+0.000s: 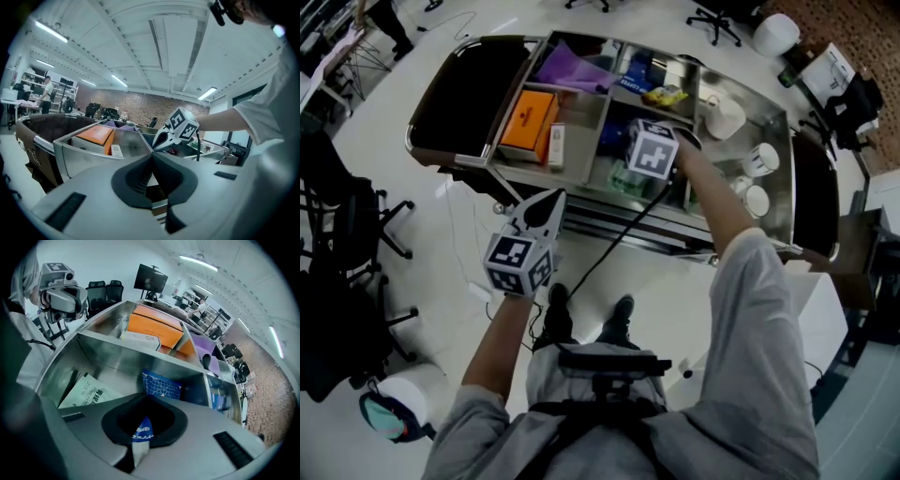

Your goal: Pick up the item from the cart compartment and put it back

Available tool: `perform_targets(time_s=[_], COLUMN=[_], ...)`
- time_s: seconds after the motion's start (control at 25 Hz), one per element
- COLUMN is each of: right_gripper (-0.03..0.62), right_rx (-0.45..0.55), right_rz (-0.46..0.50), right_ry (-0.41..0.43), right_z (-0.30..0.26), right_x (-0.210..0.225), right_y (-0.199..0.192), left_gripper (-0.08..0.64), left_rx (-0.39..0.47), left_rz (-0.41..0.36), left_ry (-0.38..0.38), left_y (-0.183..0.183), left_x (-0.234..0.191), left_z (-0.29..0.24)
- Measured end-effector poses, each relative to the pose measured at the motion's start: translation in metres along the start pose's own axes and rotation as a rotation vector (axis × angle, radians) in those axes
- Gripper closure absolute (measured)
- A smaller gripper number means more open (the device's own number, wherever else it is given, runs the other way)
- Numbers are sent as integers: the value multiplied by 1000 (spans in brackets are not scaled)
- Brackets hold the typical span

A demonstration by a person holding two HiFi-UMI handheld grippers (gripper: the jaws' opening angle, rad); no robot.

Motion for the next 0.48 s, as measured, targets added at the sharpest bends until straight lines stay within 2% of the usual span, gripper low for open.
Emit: perform_targets(time_s=[0.16, 0.36, 0.48], right_gripper=[564, 494, 494], right_rx=[7, 18, 27], right_rz=[-13, -19, -22], right_ry=[-8, -6, -20], right_z=[1, 1, 4], right_x=[2, 4, 6], right_y=[-2, -3, -2], left_gripper=[555, 555, 555], left_rx=[4, 0, 1], left_rz=[3, -1, -2], left_ry=[0, -6, -9], left_y=[0, -1, -1], left_x=[-1, 0, -1], left_z=[-1, -4, -4])
Point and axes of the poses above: the fingertips, and each gripper's own axes: z backward along the fingers, x to its right, y out of its top, the point moved 10 cm from there along z, backward along the fingers, and after that the axes turned 9 degrees about -y, right-handed, at the moved point
